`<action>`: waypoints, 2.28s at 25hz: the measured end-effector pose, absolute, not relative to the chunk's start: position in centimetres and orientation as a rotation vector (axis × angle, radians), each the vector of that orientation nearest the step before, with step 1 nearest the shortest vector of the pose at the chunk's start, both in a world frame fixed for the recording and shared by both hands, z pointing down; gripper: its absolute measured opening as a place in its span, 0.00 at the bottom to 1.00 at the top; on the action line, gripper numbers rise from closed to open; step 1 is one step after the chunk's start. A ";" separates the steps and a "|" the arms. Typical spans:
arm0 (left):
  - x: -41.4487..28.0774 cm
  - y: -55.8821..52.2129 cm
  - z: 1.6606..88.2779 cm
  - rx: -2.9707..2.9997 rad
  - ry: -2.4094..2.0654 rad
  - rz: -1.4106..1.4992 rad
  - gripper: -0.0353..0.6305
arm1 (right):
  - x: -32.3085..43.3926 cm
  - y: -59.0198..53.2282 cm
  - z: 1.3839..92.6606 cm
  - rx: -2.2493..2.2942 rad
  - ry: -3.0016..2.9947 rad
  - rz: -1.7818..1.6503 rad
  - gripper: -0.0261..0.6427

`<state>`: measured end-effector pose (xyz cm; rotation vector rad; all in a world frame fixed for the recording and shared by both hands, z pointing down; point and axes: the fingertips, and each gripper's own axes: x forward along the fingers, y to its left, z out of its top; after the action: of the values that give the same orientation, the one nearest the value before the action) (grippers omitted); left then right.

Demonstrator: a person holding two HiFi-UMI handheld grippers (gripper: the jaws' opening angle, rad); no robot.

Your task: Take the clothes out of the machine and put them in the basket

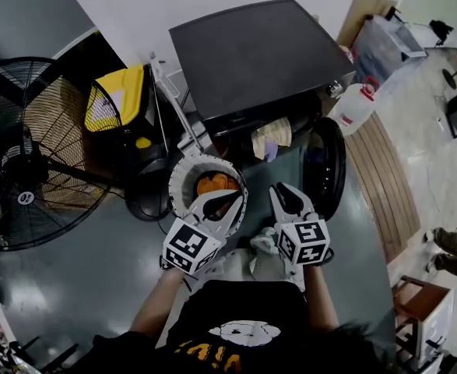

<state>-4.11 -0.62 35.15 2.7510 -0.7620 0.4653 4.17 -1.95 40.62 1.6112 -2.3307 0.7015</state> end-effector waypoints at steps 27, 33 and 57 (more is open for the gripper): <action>1.3 -11.4 48.9 2.736 -0.717 0.675 0.11 | 11.9 -17.8 66.4 1.619 -2.124 0.847 0.27; 1.6 -13.9 55.2 2.710 -0.740 0.702 0.11 | 13.3 -21.7 72.6 1.594 -2.104 0.810 0.28; -1.8 -15.5 67.2 2.680 -0.868 0.733 0.11 | 11.4 -32.7 89.0 1.299 -1.944 0.554 0.37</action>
<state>-1.84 -15.51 67.22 2.6796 -0.8684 0.7325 11.45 -32.72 88.98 1.2990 -1.9442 0.5543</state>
